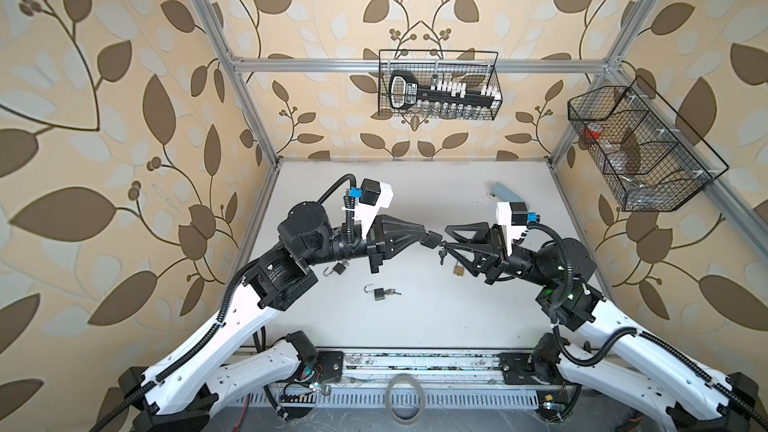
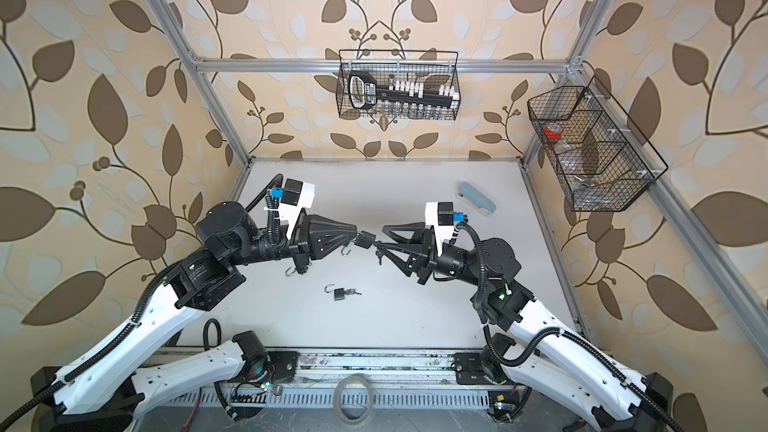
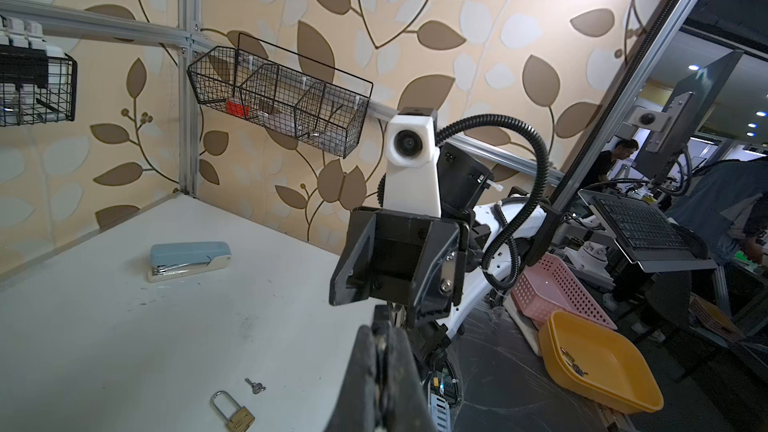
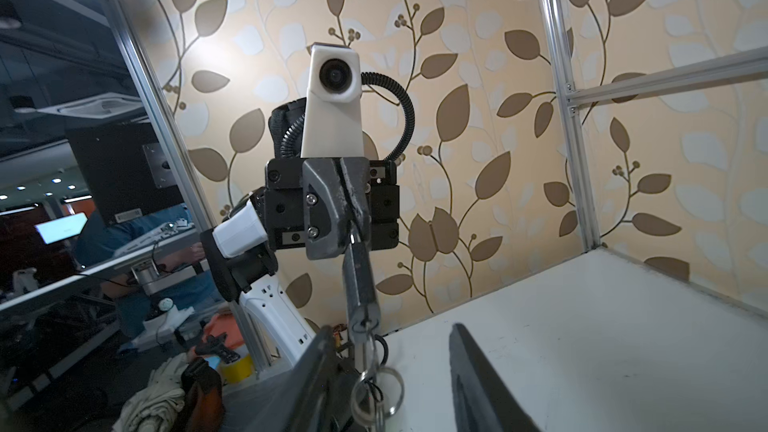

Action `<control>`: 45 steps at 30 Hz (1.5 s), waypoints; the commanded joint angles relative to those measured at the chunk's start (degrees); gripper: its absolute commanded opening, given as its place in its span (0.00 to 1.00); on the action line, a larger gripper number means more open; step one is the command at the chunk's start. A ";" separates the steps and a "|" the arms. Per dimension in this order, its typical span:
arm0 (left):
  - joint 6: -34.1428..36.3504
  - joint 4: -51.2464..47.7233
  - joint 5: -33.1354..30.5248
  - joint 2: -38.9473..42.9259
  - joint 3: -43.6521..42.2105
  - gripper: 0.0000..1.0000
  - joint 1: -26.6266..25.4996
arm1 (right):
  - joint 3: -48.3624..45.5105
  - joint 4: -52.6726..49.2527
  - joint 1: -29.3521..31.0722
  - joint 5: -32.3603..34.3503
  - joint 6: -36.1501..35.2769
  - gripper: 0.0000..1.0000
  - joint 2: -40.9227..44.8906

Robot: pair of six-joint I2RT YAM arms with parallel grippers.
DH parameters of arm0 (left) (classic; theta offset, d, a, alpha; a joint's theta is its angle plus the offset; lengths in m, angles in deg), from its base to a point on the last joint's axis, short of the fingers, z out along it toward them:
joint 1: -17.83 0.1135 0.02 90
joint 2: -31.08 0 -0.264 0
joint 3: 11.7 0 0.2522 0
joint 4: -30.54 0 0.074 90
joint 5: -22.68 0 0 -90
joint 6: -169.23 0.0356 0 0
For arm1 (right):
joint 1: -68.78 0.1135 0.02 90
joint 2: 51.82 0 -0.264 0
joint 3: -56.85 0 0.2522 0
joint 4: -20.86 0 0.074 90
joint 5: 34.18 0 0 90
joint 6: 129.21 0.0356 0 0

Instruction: Lock with the key

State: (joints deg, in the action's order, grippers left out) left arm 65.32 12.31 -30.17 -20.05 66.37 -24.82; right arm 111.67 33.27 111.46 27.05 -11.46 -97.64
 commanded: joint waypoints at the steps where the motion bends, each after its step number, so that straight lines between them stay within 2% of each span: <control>1: 1.21 4.27 1.16 1.39 0.42 0.00 0.47 | -0.05 1.09 -0.12 -0.87 0.79 0.46 -0.79; 7: 1.34 4.64 1.09 1.61 -0.14 0.00 0.47 | -0.24 2.60 -0.13 -0.82 1.53 0.26 -0.77; 17: 1.42 4.76 0.78 0.80 0.02 0.00 0.47 | 0.23 3.22 -0.04 -2.54 1.77 0.00 -1.28; 22: 2.38 4.04 -0.33 0.66 0.69 0.00 0.47 | 0.60 2.06 -0.04 -2.87 0.86 0.00 -0.97; 26: 5.65 -0.02 -3.92 1.65 1.54 0.00 0.62 | -0.01 -0.56 -0.12 2.45 -0.62 0.00 1.07; 30: 9.86 -4.32 -7.44 5.01 2.64 0.00 2.94 | -1.83 -1.39 -1.11 3.84 -1.07 0.00 3.42; 34: 10.40 -6.43 -6.47 6.22 3.81 0.00 6.34 | -4.12 -2.63 -1.72 6.21 -0.76 0.00 5.02; 37: 10.32 -6.44 -5.95 6.33 3.65 0.00 6.71 | -4.71 -3.58 -1.81 7.25 -1.23 0.00 5.20; 40: 10.54 -8.72 -6.80 5.30 4.25 0.00 6.78 | -4.23 -9.30 -1.85 13.51 -4.47 0.00 4.78; 43: 12.37 -16.30 -9.75 2.34 6.74 0.00 6.79 | -5.88 -14.86 -1.74 21.40 -7.34 0.00 3.21; 45: 12.95 -20.47 -11.86 0.64 7.73 0.00 6.78 | -7.54 -16.77 -0.56 27.90 -6.28 0.00 1.64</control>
State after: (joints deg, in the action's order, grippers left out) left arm 75.90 -1.96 -38.26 -17.12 71.75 -18.44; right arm 106.80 22.91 110.01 43.79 -15.98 -94.34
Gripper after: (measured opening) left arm 0.054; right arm 0.047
